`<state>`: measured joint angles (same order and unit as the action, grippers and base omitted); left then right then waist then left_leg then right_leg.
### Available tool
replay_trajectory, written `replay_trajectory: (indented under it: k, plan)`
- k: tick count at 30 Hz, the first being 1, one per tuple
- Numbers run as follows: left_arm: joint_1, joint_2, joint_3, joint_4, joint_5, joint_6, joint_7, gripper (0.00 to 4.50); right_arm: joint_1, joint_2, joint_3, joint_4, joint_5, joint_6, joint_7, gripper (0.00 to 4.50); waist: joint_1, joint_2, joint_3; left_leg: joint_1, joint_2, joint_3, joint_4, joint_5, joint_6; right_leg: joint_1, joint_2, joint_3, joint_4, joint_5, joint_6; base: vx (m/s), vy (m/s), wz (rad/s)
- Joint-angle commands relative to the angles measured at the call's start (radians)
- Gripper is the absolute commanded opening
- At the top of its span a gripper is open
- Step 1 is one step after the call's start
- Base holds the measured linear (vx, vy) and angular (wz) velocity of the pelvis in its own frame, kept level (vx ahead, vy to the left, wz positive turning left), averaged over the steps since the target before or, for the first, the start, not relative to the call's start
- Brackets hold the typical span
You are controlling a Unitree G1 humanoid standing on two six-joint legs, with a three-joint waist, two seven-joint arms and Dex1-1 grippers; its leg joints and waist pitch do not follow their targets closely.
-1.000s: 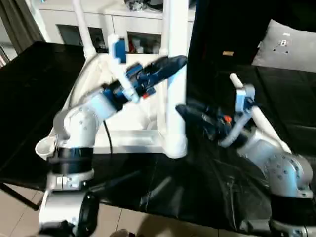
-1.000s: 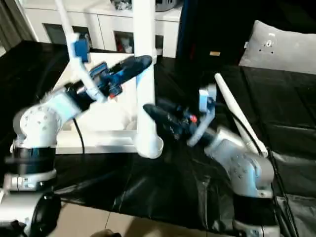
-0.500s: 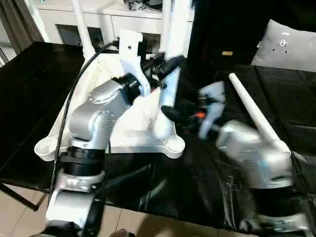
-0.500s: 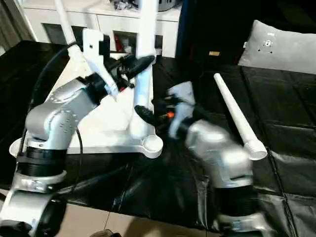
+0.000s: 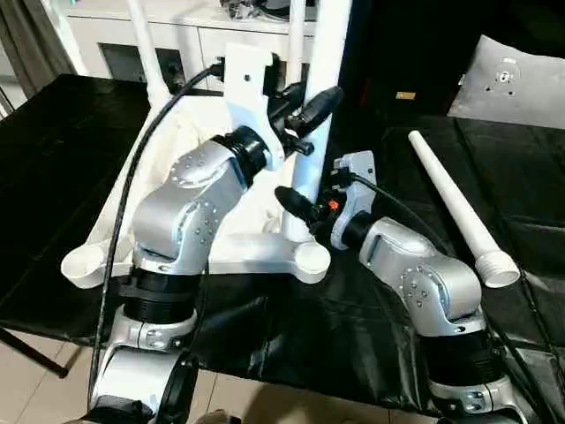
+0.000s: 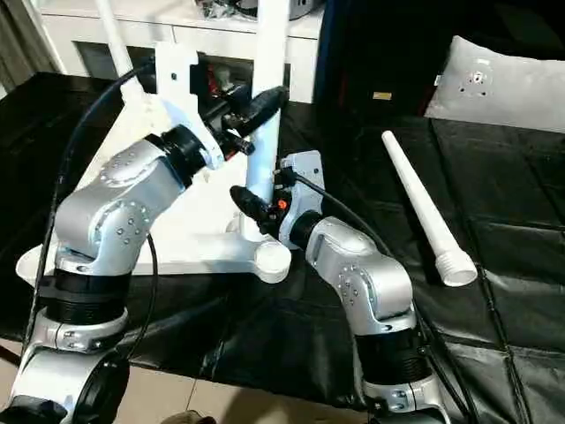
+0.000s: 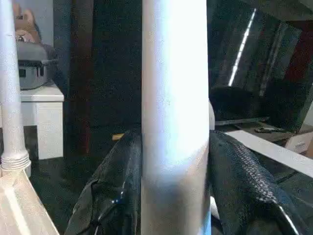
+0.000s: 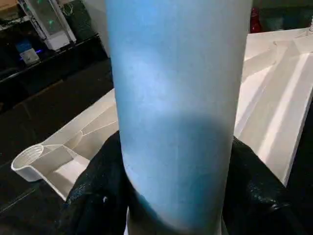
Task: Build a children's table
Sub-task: Pick table leg
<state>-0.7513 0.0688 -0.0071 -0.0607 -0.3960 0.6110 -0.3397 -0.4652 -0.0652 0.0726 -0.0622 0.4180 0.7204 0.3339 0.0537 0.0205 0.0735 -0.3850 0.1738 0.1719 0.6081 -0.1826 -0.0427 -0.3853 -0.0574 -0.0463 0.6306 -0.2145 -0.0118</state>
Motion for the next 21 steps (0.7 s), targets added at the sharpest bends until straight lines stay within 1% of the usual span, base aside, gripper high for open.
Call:
replay_trajectory:
  k: [1, 2, 3, 4, 6, 7, 8, 9, 10, 11, 13, 14, 16, 17, 20, 21]
  plan:
    - [0.003, 0.005, -0.015, -0.028, 0.007, 0.011, -0.01, 1.74, -0.009, -0.004, -0.021, 0.003, 0.0, 0.016, -0.011, 2.35, -0.002, -0.008, -0.084, 0.013, 0.043, -0.013, -0.058, -0.047, 0.006, 0.053, -0.073, 0.049, -0.067, -0.018, -0.198, 0.0, 0.0, 0.0]
    - [0.002, 0.006, -0.019, -0.028, 0.009, 0.01, -0.012, 1.74, -0.011, -0.005, -0.023, 0.004, 0.001, 0.017, -0.009, 2.35, -0.002, -0.006, -0.084, 0.014, 0.043, -0.013, -0.058, -0.047, 0.006, 0.053, -0.072, 0.049, -0.067, -0.017, -0.199, 0.0, 0.0, 0.0]
    - [0.003, 0.009, -0.022, -0.029, 0.008, 0.01, -0.016, 1.74, -0.013, -0.005, -0.026, 0.006, 0.003, 0.019, -0.009, 2.35, -0.003, -0.007, -0.084, 0.014, 0.043, -0.013, -0.058, -0.05, 0.006, 0.052, -0.072, 0.049, -0.068, -0.019, -0.199, 0.0, 0.0, 0.0]
    - [0.003, 0.01, -0.025, -0.027, 0.009, 0.008, -0.017, 1.74, -0.015, -0.007, -0.027, 0.007, 0.004, 0.02, -0.007, 2.26, -0.002, -0.004, -0.084, 0.015, 0.044, -0.013, -0.058, -0.051, 0.004, 0.052, -0.072, 0.049, -0.067, -0.019, -0.199, 0.0, 0.0, 0.0]
    - [0.002, 0.014, -0.031, -0.025, 0.009, 0.006, -0.023, 1.74, -0.017, -0.009, -0.031, 0.007, 0.007, 0.022, -0.007, 2.22, -0.003, -0.007, -0.084, 0.014, 0.043, -0.013, -0.058, -0.049, 0.004, 0.054, -0.072, 0.049, -0.067, -0.011, -0.201, 0.0, 0.0, 0.0]
    - [0.002, 0.015, -0.033, -0.026, 0.008, 0.005, -0.026, 1.74, -0.017, -0.007, -0.035, 0.006, 0.012, 0.024, -0.006, 2.22, -0.002, -0.006, -0.084, 0.014, 0.043, -0.013, -0.058, -0.049, 0.004, 0.054, -0.072, 0.049, -0.067, -0.011, -0.202, 0.0, 0.0, 0.0]
    - [0.0, 0.013, -0.037, -0.021, 0.01, -0.001, -0.028, 1.74, -0.018, -0.008, -0.042, 0.008, 0.02, 0.026, -0.003, 2.06, -0.003, -0.01, -0.085, 0.014, 0.044, -0.013, -0.058, -0.046, 0.006, 0.054, -0.072, 0.049, -0.066, -0.008, -0.203, 0.0, 0.0, 0.0]
    - [-0.001, 0.014, -0.044, -0.019, 0.013, -0.005, -0.035, 1.74, -0.019, -0.011, -0.044, 0.01, 0.021, 0.025, 0.001, 2.06, -0.004, -0.012, -0.084, 0.014, 0.044, -0.012, -0.058, -0.047, 0.007, 0.054, -0.072, 0.049, -0.067, -0.011, -0.203, 0.0, 0.0, 0.0]
    - [-0.001, 0.017, -0.05, -0.02, 0.016, -0.008, -0.041, 1.74, -0.019, -0.012, -0.044, 0.01, 0.023, 0.025, 0.004, 2.02, -0.003, -0.01, -0.084, 0.014, 0.044, -0.012, -0.058, -0.05, 0.008, 0.054, -0.073, 0.049, -0.068, -0.019, -0.202, 0.0, 0.0, 0.0]
    - [0.001, 0.02, -0.057, -0.025, 0.018, -0.012, -0.049, 1.74, -0.019, -0.015, -0.044, 0.007, 0.028, 0.027, 0.012, 1.98, -0.004, -0.012, -0.084, 0.015, 0.044, -0.012, -0.058, -0.05, 0.009, 0.053, -0.073, 0.049, -0.068, -0.026, -0.2, 0.0, 0.0, 0.0]
    - [0.002, 0.02, -0.06, -0.026, 0.018, -0.014, -0.051, 1.74, -0.02, -0.016, -0.045, 0.006, 0.029, 0.029, 0.014, 1.95, -0.005, -0.011, -0.084, 0.014, 0.044, -0.011, -0.058, -0.045, 0.01, 0.053, -0.073, 0.049, -0.067, -0.022, -0.2, 0.0, 0.0, 0.0]
    - [0.003, 0.019, -0.063, -0.026, 0.019, -0.015, -0.051, 1.74, -0.02, -0.019, -0.046, 0.005, 0.03, 0.032, 0.017, 1.95, -0.006, -0.015, -0.084, 0.014, 0.044, -0.011, -0.057, -0.042, 0.013, 0.054, -0.072, 0.05, -0.067, -0.021, -0.2, 0.0, 0.0, 0.0]
    - [0.003, 0.018, -0.066, -0.029, 0.018, -0.016, -0.05, 1.74, -0.021, -0.022, -0.045, 0.004, 0.03, 0.036, 0.021, 1.94, -0.007, -0.014, -0.084, 0.013, 0.044, -0.01, -0.056, -0.035, 0.017, 0.054, -0.072, 0.05, -0.066, -0.017, -0.2, 0.0, 0.0, 0.0]
    - [0.001, 0.018, -0.066, -0.03, 0.018, -0.017, -0.049, 1.74, -0.02, -0.024, -0.042, 0.002, 0.029, 0.037, 0.023, 1.94, -0.009, -0.017, -0.084, 0.013, 0.043, -0.01, -0.056, -0.033, 0.018, 0.055, -0.071, 0.05, -0.066, -0.016, -0.2, 0.0, 0.0, 0.0]
    - [0.0, 0.018, -0.065, -0.029, 0.017, -0.019, -0.05, 1.74, -0.018, -0.026, -0.033, 0.0, 0.024, 0.034, 0.026, 1.94, -0.011, -0.014, -0.085, 0.012, 0.043, -0.01, -0.055, -0.032, 0.02, 0.055, -0.072, 0.049, -0.067, -0.021, -0.201, 0.0, 0.0, 0.0]
    - [0.001, 0.02, -0.066, -0.028, 0.02, -0.021, -0.049, 1.74, -0.016, -0.026, -0.031, 0.0, 0.022, 0.031, 0.026, 1.94, -0.012, -0.015, -0.085, 0.012, 0.042, -0.01, -0.055, -0.031, 0.02, 0.055, -0.071, 0.049, -0.067, -0.019, -0.201, 0.0, 0.0, 0.0]
